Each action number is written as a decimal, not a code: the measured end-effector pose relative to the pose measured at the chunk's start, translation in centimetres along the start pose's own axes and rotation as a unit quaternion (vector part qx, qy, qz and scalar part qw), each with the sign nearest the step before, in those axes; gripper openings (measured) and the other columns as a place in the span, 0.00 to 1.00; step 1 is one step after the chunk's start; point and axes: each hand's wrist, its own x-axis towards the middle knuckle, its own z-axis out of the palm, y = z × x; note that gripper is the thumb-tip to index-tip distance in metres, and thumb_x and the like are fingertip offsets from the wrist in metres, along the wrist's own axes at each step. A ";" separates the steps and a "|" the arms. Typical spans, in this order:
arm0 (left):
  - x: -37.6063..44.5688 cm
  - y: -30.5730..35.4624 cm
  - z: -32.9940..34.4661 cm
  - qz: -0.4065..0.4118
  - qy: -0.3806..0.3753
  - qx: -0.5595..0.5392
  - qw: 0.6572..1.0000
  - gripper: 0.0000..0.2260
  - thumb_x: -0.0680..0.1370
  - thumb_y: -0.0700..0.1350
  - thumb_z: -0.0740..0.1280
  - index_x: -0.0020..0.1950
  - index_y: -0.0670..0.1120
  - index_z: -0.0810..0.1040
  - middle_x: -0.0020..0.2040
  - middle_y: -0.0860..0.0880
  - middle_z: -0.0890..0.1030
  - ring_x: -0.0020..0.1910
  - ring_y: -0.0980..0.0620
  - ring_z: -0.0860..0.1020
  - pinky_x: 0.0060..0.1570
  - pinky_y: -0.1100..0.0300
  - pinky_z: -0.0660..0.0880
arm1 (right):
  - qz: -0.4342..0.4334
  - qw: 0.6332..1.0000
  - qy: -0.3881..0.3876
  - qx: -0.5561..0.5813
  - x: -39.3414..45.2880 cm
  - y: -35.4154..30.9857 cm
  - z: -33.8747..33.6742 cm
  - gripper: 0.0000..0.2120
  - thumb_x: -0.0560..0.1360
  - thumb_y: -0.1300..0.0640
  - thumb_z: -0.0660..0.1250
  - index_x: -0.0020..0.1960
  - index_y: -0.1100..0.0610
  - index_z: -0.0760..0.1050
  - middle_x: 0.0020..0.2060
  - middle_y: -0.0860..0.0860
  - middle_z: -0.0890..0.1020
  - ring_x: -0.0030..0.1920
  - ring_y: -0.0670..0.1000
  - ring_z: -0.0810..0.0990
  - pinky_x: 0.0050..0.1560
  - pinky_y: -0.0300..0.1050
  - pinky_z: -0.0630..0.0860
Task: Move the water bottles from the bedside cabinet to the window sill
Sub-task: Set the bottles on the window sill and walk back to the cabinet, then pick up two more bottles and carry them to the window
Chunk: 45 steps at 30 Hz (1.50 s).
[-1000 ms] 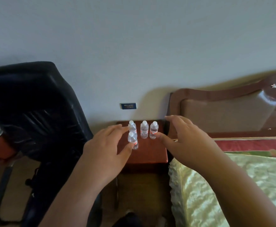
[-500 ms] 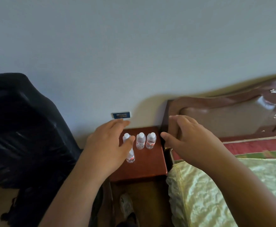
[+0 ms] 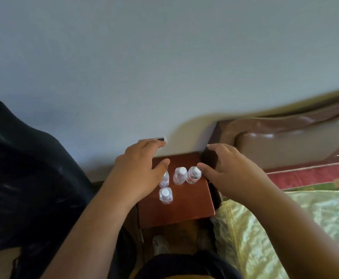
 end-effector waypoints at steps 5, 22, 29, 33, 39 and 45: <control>1.9 -1.6 2.2 -0.027 -0.008 -0.019 0.999 0.22 0.80 0.58 0.64 0.74 0.57 0.68 0.73 0.56 0.71 0.72 0.54 0.68 0.70 0.51 0.68 | -0.028 0.999 -0.027 -0.021 4.0 1.0 0.8 0.32 0.77 0.34 0.61 0.77 0.46 0.62 0.76 0.47 0.67 0.71 0.54 0.72 0.67 0.56 0.72; 3.7 -8.8 15.5 -0.132 -0.132 -0.073 0.980 0.35 0.74 0.59 0.70 0.78 0.61 0.59 0.78 0.58 0.63 0.76 0.54 0.65 0.73 0.48 0.67 | -0.015 0.993 -0.118 0.020 13.8 9.0 11.5 0.46 0.69 0.34 0.73 0.79 0.49 0.58 0.77 0.52 0.66 0.74 0.56 0.69 0.70 0.59 0.70; 3.9 -12.9 22.2 -0.200 -0.178 -0.106 0.958 0.37 0.74 0.56 0.74 0.79 0.57 0.60 0.79 0.54 0.63 0.76 0.53 0.65 0.73 0.51 0.66 | 0.048 0.985 -0.152 0.067 17.1 12.4 18.3 0.47 0.66 0.43 0.79 0.78 0.52 0.61 0.76 0.54 0.68 0.73 0.57 0.70 0.70 0.56 0.70; 4.0 -15.1 25.3 -0.245 -0.190 -0.111 0.944 0.39 0.73 0.60 0.74 0.79 0.57 0.59 0.79 0.53 0.64 0.75 0.51 0.66 0.71 0.48 0.68 | 0.068 0.982 -0.157 0.082 19.2 13.3 20.9 0.47 0.65 0.49 0.82 0.78 0.55 0.62 0.74 0.55 0.70 0.70 0.57 0.73 0.66 0.51 0.72; 4.0 -17.4 28.7 -0.266 -0.231 -0.108 0.929 0.44 0.70 0.60 0.76 0.80 0.58 0.56 0.80 0.52 0.62 0.76 0.49 0.65 0.70 0.46 0.70 | 0.083 0.976 -0.174 0.097 21.4 14.4 24.8 0.50 0.60 0.52 0.84 0.77 0.52 0.64 0.71 0.53 0.72 0.67 0.56 0.75 0.65 0.52 0.74; 4.2 -18.0 31.1 -0.243 -0.234 -0.115 0.934 0.46 0.70 0.59 0.77 0.80 0.60 0.53 0.80 0.54 0.60 0.76 0.50 0.65 0.70 0.46 0.71 | 0.098 0.975 -0.161 0.122 22.1 15.3 27.8 0.48 0.65 0.61 0.81 0.78 0.52 0.61 0.75 0.54 0.66 0.69 0.58 0.73 0.63 0.50 0.74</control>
